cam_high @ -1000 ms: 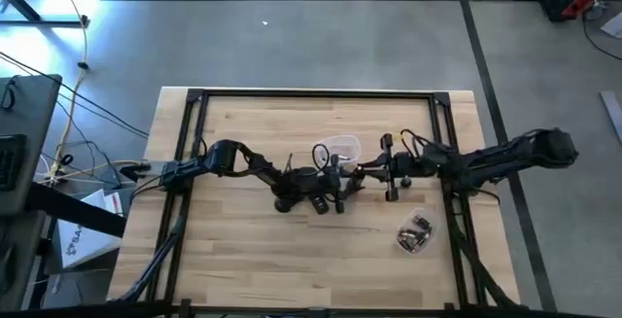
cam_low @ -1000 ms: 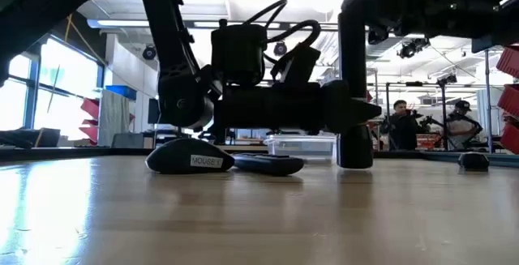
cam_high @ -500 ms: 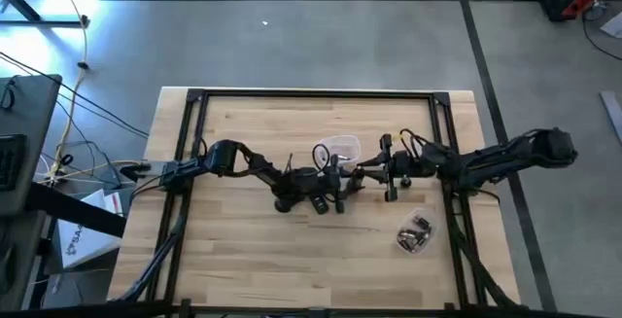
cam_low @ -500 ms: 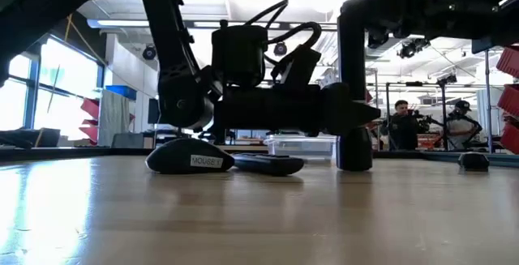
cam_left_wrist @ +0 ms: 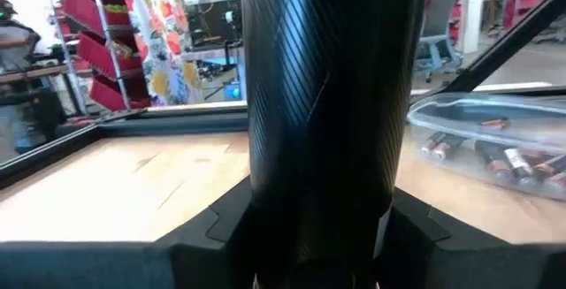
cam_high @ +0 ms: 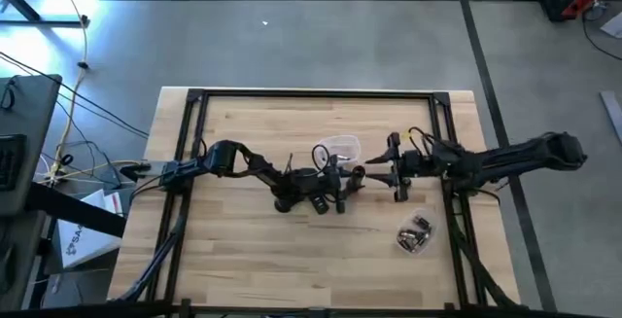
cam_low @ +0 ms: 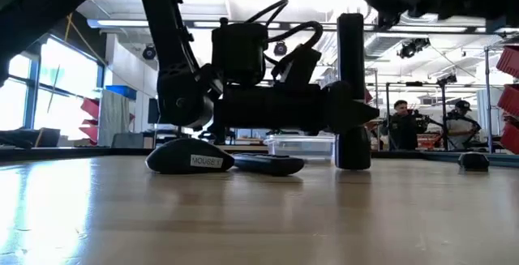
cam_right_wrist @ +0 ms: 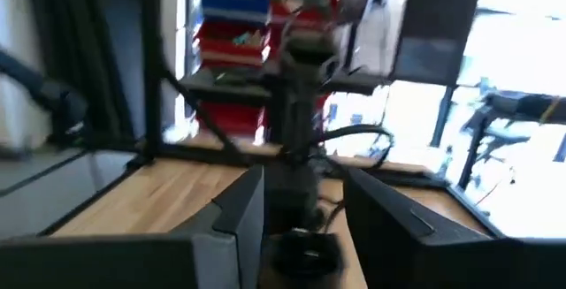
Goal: Insert battery
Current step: Insert the black battery into the flashlight
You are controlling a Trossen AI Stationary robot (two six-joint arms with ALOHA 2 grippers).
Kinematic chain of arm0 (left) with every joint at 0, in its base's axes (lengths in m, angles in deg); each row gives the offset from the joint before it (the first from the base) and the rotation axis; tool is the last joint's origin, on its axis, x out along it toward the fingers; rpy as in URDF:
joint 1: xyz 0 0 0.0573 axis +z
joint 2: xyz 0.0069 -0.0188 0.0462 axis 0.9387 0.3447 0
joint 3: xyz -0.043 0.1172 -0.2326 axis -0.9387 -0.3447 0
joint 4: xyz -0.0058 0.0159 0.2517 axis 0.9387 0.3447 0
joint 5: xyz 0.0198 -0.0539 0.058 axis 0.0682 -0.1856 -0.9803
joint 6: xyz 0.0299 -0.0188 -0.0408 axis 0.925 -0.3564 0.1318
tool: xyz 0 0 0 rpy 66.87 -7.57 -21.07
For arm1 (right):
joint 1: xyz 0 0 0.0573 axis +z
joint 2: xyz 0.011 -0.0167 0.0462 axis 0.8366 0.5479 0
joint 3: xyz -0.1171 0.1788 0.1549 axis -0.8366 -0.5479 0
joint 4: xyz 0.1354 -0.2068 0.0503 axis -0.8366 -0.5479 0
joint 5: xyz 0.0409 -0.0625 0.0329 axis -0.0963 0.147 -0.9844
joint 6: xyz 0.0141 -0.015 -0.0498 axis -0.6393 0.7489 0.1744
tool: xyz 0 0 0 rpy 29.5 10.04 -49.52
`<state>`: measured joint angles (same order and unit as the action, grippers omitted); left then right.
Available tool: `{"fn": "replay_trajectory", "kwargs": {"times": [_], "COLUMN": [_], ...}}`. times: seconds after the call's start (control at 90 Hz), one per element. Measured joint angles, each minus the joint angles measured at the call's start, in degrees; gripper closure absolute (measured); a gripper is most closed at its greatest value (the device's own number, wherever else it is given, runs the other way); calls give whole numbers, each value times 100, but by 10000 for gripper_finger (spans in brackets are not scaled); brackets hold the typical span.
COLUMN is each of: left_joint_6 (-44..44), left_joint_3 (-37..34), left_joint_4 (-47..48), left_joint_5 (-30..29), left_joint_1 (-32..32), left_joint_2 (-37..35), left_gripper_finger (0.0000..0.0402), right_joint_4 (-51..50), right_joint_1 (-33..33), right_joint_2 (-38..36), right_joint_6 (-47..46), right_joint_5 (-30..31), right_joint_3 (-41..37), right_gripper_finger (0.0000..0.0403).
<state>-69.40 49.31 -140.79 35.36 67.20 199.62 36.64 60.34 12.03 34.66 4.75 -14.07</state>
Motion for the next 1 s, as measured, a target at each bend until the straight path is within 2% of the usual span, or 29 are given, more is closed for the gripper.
{"fn": "replay_trajectory", "kwargs": {"times": [0.111, 0.222, 0.344, 0.489, 0.589, 0.678, 0.822, 1.0], "left_joint_6": [-95, -170, -183, -200, -255, -293, -301, -302], "left_joint_3": [9, 13, 15, 15, 14, 13, 9, 5], "left_joint_4": [151, 214, 255, 278, 293, 296, 300, 305], "left_joint_5": [-229, -370, -444, -445, -444, -444, -442, -440], "left_joint_1": [2, 0, 1, 2, 4, 4, 4, 0], "left_joint_2": [-22, -22, -24, -24, -24, -24, -22, -18], "left_gripper_finger": [257, 257, 257, 257, 257, 257, 257, 257], "right_joint_4": [-2038, -4001, -5652, -7087, -7607, -7637, -7611, -7462], "right_joint_1": [414, 840, 1335, 2051, 2626, 3108, 3800, 4230], "right_joint_2": [-179, -166, -101, -39, 35, 188, 550, 1023], "right_joint_6": [-78, -685, -1952, -3820, -5010, -5746, -6466, -7025], "right_joint_5": [436, 659, 664, 552, 316, 208, 200, 211], "right_joint_3": [746, 1492, 2015, 2146, 2026, 1844, 1607, 1299], "right_gripper_finger": [293, 300, 302, 302, 302, 302, 302, 302]}}
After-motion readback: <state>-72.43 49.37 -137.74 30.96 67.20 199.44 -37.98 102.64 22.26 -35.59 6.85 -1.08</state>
